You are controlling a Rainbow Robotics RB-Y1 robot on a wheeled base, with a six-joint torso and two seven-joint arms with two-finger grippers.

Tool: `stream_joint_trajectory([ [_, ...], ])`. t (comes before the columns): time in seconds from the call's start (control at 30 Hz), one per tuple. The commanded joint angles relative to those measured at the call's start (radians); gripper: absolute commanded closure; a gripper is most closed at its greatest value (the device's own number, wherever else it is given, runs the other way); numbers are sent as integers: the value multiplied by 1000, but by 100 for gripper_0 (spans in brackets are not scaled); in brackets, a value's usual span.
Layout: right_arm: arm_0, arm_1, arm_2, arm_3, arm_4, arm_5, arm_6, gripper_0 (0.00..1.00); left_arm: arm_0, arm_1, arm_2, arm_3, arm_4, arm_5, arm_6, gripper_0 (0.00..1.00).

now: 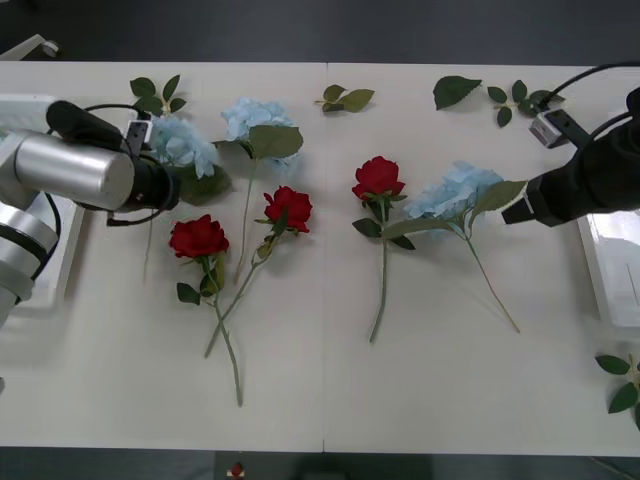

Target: Put the red flowers into the right box and the blue flowers into the left box

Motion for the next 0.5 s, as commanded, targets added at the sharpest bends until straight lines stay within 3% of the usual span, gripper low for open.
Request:
stream_joint_trajectory([
  [0.03, 9, 55, 25, -9, 79, 44, 35, 0, -34, 131, 22, -127, 72, 76, 42, 100],
  [0.27, 14, 188, 26, 52, 214, 62, 41, 0, -34, 275, 130, -247, 220, 230, 28, 100],
  [0.5, 12, 263, 52, 120, 264, 25, 53, 0, 8, 410, 303, -256, 385, 342, -73, 100],
])
